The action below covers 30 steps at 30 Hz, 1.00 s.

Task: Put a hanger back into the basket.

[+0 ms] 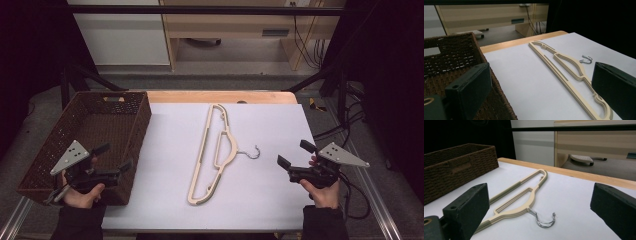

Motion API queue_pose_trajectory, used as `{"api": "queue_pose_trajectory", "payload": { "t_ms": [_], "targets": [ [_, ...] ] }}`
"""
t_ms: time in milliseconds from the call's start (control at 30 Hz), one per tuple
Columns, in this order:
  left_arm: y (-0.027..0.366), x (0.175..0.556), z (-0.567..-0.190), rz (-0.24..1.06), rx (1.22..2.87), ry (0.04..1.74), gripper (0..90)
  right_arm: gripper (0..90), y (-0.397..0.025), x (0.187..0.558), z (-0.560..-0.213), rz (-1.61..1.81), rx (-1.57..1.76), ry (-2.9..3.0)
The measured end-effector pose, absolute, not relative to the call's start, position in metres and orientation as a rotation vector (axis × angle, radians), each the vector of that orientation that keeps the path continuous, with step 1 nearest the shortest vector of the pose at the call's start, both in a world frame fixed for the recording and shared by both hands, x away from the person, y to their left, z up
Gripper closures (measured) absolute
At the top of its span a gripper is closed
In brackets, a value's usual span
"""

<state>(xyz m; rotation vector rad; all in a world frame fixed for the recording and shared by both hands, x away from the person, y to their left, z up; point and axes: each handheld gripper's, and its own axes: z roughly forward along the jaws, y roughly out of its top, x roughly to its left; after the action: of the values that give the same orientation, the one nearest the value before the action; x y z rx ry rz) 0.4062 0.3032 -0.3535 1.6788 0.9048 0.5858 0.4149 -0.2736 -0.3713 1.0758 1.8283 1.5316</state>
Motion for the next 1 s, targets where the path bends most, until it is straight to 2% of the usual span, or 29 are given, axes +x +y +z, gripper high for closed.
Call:
{"api": "queue_pose_trajectory", "payload": {
  "t_ms": [467, 1000],
  "targets": [
    [0.300, 0.408, -0.357, 0.591, 1.685, 0.913, 3.0, 4.8, -0.264, 0.430, -0.376, 1.475, 1.060, 1.878],
    [0.289, 0.408, -0.360, 0.595, 1.716, 0.899, 3.3, 16.6, -0.221, 0.492, -0.392, 1.394, 0.984, 2.062]
  ]
}}
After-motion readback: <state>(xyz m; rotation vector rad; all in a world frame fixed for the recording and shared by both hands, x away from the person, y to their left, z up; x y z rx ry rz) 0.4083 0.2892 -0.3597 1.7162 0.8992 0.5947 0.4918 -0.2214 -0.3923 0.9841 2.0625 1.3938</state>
